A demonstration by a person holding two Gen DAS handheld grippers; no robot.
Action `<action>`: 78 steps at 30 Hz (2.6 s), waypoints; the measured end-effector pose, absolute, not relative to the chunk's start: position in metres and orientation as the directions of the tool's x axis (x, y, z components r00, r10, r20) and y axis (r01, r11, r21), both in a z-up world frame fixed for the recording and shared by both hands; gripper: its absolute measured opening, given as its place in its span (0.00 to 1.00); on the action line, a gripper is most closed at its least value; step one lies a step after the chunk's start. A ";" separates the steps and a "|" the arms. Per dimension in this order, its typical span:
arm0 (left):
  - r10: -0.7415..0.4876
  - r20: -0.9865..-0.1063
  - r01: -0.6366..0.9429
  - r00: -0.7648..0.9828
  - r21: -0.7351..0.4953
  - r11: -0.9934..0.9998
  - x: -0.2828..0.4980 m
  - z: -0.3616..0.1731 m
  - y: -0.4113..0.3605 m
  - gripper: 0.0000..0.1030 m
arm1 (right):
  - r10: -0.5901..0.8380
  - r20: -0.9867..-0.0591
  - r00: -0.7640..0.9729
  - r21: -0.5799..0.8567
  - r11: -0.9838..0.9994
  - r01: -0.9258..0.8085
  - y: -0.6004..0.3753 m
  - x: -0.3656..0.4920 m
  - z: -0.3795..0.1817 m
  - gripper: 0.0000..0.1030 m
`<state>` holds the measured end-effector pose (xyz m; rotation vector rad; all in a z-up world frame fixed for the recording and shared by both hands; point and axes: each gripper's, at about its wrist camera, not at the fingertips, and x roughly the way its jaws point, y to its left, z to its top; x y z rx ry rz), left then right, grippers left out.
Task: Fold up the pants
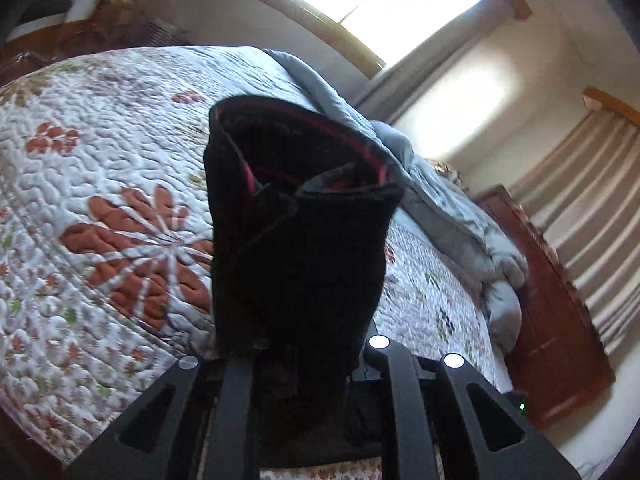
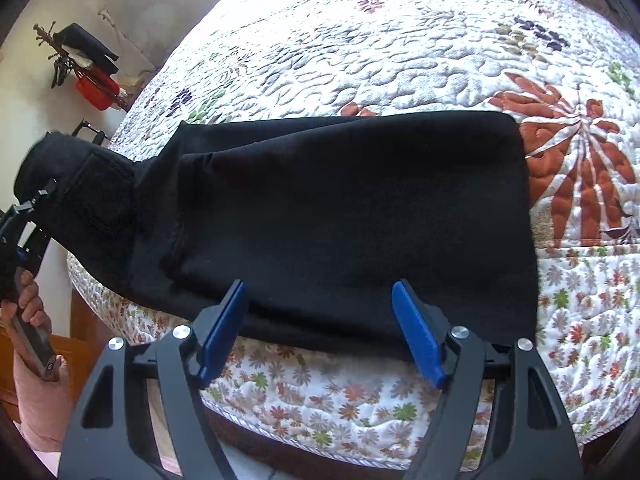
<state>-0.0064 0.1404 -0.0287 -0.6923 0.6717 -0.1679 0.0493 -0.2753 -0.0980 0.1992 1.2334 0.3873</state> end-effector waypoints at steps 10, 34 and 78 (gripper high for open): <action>-0.424 -0.659 0.069 0.621 -0.493 0.867 0.003 -0.030 0.044 0.20 | 0.380 -0.880 0.284 0.347 0.924 -0.163 -0.283 0.052 -0.097 0.72; -0.241 -0.885 -0.014 0.397 -0.269 0.963 0.011 -0.092 0.015 0.87 | 0.273 -0.938 0.212 0.237 0.954 -0.181 -0.263 0.070 -0.109 0.79; -0.231 -0.902 -0.129 0.366 -0.294 0.947 0.027 -0.079 0.040 0.89 | 0.612 -0.758 0.227 0.552 0.786 -0.278 -0.303 0.089 -0.014 0.15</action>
